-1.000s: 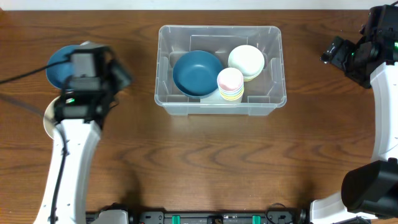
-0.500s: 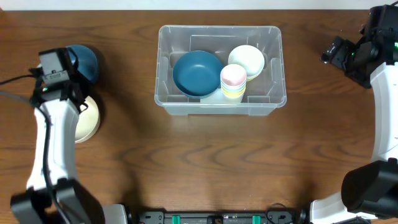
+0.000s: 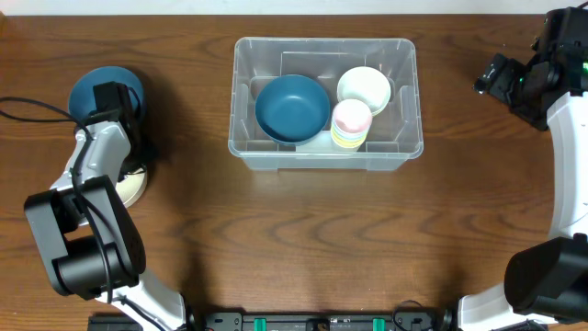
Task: Pack container
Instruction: 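Move the left gripper to the cream bowl and grasp its rim, then lift the cream bowl and lower it into the bin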
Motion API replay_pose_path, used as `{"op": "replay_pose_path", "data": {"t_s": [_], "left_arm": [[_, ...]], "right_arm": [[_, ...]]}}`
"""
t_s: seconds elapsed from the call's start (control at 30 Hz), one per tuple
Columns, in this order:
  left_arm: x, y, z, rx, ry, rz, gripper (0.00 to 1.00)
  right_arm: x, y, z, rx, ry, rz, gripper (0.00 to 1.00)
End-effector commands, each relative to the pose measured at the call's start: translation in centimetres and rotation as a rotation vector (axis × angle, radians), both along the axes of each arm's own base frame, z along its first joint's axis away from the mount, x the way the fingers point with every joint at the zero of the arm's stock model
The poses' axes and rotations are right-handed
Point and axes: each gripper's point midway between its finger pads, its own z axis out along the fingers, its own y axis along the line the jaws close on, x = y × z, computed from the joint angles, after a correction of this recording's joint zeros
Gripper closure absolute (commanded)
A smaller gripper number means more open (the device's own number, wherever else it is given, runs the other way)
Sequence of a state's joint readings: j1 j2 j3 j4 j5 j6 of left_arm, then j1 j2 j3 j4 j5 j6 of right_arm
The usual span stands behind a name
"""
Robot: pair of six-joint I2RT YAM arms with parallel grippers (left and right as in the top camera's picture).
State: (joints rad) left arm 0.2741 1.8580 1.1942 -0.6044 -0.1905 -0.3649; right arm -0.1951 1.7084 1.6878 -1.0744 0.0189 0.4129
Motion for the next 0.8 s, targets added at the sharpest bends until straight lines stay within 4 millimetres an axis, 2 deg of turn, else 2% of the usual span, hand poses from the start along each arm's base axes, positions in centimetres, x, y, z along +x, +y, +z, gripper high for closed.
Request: {"op": "replay_pose_path", "data": {"t_s": [0.0, 0.03, 0.07, 0.1, 0.13, 0.27, 0.43, 0.53, 0.63, 0.77], "left_arm": [[-0.2, 0.4, 0.0, 0.018, 0.015, -0.007, 0.65], [-0.2, 0.3, 0.0, 0.018, 0.015, -0.007, 0.76], [-0.2, 0.3, 0.0, 0.018, 0.017, -0.007, 0.82], [-0.2, 0.3, 0.0, 0.016, 0.019, -0.006, 0.93], [-0.2, 0.1, -0.1, 0.003, 0.018, -0.009, 0.94], [0.0, -2.0, -0.2, -0.114, -0.001, -0.033, 0.94], [-0.5, -5.5, 1.1, -0.304, -0.027, -0.064, 0.94], [-1.0, -7.1, 2.8, -0.381, -0.052, -0.082, 0.94], [-1.1, -8.3, 5.3, -0.423, -0.112, -0.12, 0.94], [-0.6, -9.5, 10.3, -0.434, -0.265, -0.21, 0.94]], "right_arm": [[0.2, -0.3, 0.1, -0.004, -0.004, -0.015, 0.01], [0.2, -0.3, 0.1, -0.004, -0.005, -0.015, 0.01], [0.2, -0.3, 0.1, -0.004, -0.005, -0.015, 0.01], [0.2, -0.3, 0.1, -0.004, -0.005, -0.015, 0.01], [0.2, -0.3, 0.1, -0.004, -0.005, -0.015, 0.01], [0.2, -0.3, 0.1, -0.004, -0.005, -0.015, 0.01], [0.2, -0.3, 0.1, -0.004, -0.005, -0.015, 0.01], [0.2, -0.3, 0.1, -0.004, -0.005, -0.015, 0.01], [0.2, -0.3, 0.1, -0.004, -0.005, -0.015, 0.01], [0.2, -0.3, 0.1, -0.004, -0.005, -0.015, 0.01]]}}
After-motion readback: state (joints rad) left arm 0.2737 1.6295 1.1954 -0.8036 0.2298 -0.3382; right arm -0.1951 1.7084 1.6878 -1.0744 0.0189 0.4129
